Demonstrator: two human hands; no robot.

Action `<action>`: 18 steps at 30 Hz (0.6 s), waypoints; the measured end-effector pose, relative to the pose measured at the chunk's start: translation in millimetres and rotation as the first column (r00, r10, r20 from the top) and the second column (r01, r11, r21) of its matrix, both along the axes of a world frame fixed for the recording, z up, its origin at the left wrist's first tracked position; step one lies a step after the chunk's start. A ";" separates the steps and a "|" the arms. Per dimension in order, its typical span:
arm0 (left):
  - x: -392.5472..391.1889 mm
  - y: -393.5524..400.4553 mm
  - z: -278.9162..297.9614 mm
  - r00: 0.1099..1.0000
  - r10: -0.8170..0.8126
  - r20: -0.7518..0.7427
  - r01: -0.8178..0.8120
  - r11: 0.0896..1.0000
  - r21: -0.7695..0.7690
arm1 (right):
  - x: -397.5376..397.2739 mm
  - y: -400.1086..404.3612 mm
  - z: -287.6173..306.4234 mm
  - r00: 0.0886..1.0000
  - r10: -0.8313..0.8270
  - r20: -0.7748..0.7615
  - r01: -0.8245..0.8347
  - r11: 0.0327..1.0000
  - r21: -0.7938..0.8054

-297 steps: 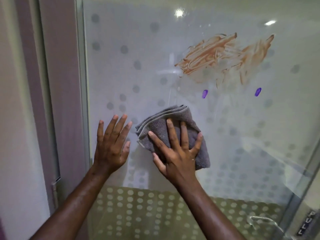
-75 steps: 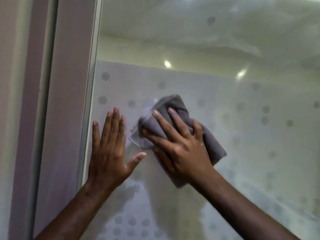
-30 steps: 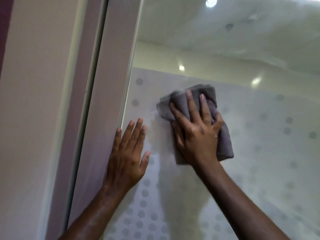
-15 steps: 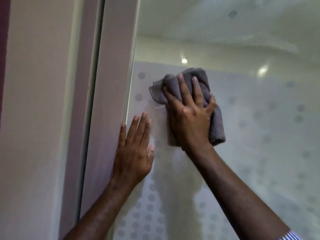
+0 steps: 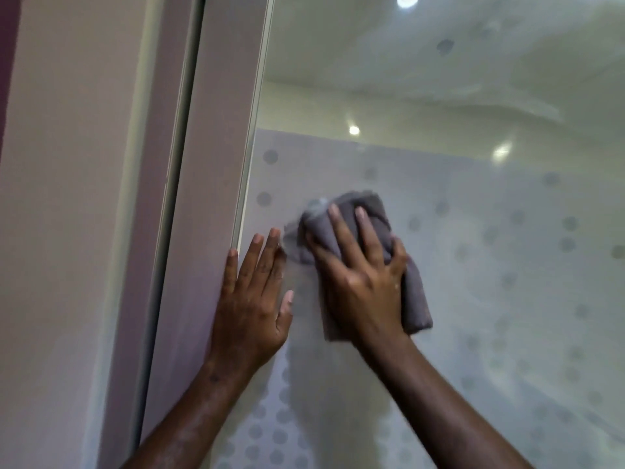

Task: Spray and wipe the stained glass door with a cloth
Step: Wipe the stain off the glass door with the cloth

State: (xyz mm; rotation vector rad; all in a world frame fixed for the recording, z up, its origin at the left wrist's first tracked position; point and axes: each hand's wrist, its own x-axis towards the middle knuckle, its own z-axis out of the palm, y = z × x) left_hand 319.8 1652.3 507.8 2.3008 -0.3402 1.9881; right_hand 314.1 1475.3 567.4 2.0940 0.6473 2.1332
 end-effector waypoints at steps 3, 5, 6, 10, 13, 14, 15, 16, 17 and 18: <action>-0.8 0.1 0.3 1.000 0.011 0.000 -0.011 1.000 0.001 | 5.5 10.6 59.2 0.999 0.031 -0.013 -0.029 0.992 0.121; -0.9 0.0 0.2 1.000 0.013 -0.001 -0.013 1.000 0.001 | 6.3 15.0 81.4 1.000 0.027 -0.010 -0.024 0.983 0.179; -0.4 0.3 0.2 1.000 0.014 -0.002 -0.014 1.000 0.000 | 6.2 16.7 83.7 1.000 0.018 -0.009 -0.017 0.983 0.183; 0.2 0.3 -0.9 1.000 0.009 -0.003 -0.009 1.000 0.001 | 1.4 11.9 43.0 0.999 0.028 -0.030 -0.025 0.995 0.100; -1.6 -0.6 -0.2 1.000 0.003 -0.007 -0.003 1.000 0.002 | -1.1 3.9 -11.0 1.000 -0.014 -0.010 0.014 1.000 -0.003; -1.6 -1.0 0.2 1.000 -0.002 -0.013 0.002 1.000 0.001 | -1.0 1.9 -19.4 1.000 -0.022 0.004 0.022 0.999 -0.025; -1.6 -1.1 0.5 1.000 -0.004 -0.014 0.004 1.000 0.001 | -0.1 0.3 -19.5 1.000 -0.021 0.008 0.021 0.999 -0.038; -1.2 -0.9 0.6 1.000 -0.002 -0.012 0.002 1.000 0.003 | 0.8 -0.6 -12.5 1.000 -0.019 0.007 0.019 0.999 -0.040; -0.5 -0.4 0.5 1.000 0.001 -0.010 -0.001 1.000 0.006 | 1.6 -0.8 -1.4 1.000 -0.021 0.009 0.022 0.999 -0.037; 0.3 0.5 0.2 1.000 0.005 -0.010 -0.005 1.000 0.008 | 2.0 -0.6 13.0 0.999 -0.028 0.019 0.029 0.999 -0.032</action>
